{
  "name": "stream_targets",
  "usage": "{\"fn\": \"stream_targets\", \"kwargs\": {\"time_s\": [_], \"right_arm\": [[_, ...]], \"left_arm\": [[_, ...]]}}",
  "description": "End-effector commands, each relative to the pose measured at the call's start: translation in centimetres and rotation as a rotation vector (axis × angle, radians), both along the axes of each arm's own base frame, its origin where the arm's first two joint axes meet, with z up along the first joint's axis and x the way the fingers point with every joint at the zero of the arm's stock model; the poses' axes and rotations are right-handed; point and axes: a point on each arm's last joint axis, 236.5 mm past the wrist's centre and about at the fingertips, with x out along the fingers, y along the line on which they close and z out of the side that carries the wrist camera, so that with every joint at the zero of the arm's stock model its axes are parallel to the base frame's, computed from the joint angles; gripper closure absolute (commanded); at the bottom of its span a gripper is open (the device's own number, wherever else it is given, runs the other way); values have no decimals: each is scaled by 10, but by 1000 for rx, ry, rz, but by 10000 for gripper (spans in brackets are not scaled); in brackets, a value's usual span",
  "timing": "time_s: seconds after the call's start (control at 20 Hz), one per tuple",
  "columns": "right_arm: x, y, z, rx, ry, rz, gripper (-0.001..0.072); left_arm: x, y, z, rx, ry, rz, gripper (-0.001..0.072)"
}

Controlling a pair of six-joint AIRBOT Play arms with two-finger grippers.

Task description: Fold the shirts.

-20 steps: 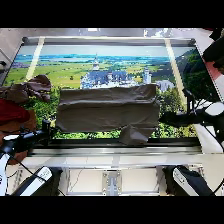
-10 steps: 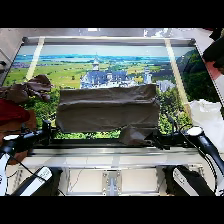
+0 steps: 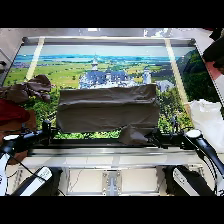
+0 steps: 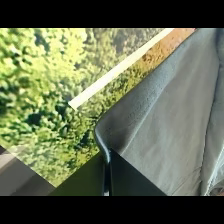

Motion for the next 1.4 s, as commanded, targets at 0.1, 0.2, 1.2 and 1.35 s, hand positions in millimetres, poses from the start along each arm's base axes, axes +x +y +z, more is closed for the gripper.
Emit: {"fn": "stream_targets", "kwargs": {"time_s": [0.1, 0.2, 1.2, 1.35], "right_arm": [[-3, 9, -3, 46, 22, 8, 347], [4, 23, 2, 87, -18, 29, 473], [183, 31, 190, -122, -626, 243, 705], [240, 27, 172, -131, -609, 235, 705]], "left_arm": [[0, 0, 0, 0, 0, -1, 696], [0, 0, 0, 0, 0, -1, 696], [76, 70, 161, 790, -145, -465, 701], [107, 75, 127, 912, 18, -654, 701]]}}
